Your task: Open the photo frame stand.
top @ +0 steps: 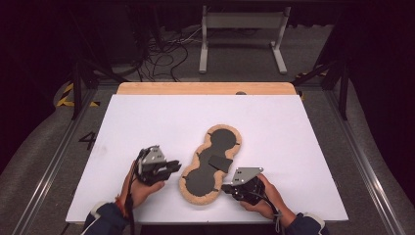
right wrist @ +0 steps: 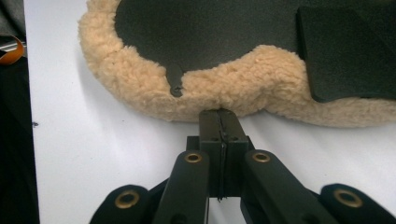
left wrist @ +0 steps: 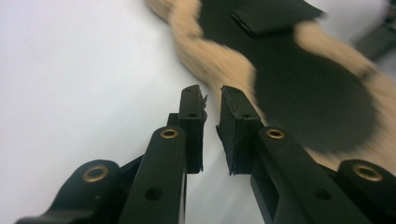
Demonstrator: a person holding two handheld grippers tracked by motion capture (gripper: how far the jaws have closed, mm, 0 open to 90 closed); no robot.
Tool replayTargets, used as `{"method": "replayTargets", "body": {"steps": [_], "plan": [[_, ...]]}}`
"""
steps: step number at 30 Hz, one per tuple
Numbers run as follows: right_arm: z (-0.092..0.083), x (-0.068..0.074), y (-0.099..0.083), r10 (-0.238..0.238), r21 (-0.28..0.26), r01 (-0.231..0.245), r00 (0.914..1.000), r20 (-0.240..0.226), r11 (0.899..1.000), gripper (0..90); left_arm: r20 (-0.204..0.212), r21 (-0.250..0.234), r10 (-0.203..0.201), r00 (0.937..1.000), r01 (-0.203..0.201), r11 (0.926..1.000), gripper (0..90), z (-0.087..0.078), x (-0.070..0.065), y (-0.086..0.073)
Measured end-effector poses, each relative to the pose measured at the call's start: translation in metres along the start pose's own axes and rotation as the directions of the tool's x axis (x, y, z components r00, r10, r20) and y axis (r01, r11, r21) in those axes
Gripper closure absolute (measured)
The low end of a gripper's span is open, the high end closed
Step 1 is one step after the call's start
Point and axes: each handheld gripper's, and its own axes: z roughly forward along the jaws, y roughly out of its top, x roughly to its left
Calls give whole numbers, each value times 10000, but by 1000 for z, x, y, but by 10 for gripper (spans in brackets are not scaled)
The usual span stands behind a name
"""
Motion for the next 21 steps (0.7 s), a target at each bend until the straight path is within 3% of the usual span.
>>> {"method": "replayTargets", "body": {"steps": [2,4,7,11,14,17,21], "plan": [[0,1,0,-20,9,20,10000,11,10000,900,169,40,-249,9995,248,9997,793,-11,-17,-21],[2,4,1,-59,-19,59,10000,59,10000,900,88,601,152,9998,-157,9981,773,-14,-33,-35],[5,6,4,-27,-128,27,10000,-2,9999,900,169,867,287,9994,-300,9958,763,-16,-43,-42],[11,14,9,12,-187,-9,9998,175,9998,900,-178,1082,192,9997,-172,9940,729,-12,-38,-43],[18,18,15,162,-281,-155,9995,269,9995,900,-324,1022,-496,9982,527,9934,727,-13,-26,-46],[26,22,22,133,-352,-119,9991,395,9993,900,-701,1008,-382,9968,452,9939,728,-20,-20,-46],[29,20,23,403,-490,-391,9989,221,9980,900,-614,891,-665,9959,719,9934,745,-24,-22,-48]]}}
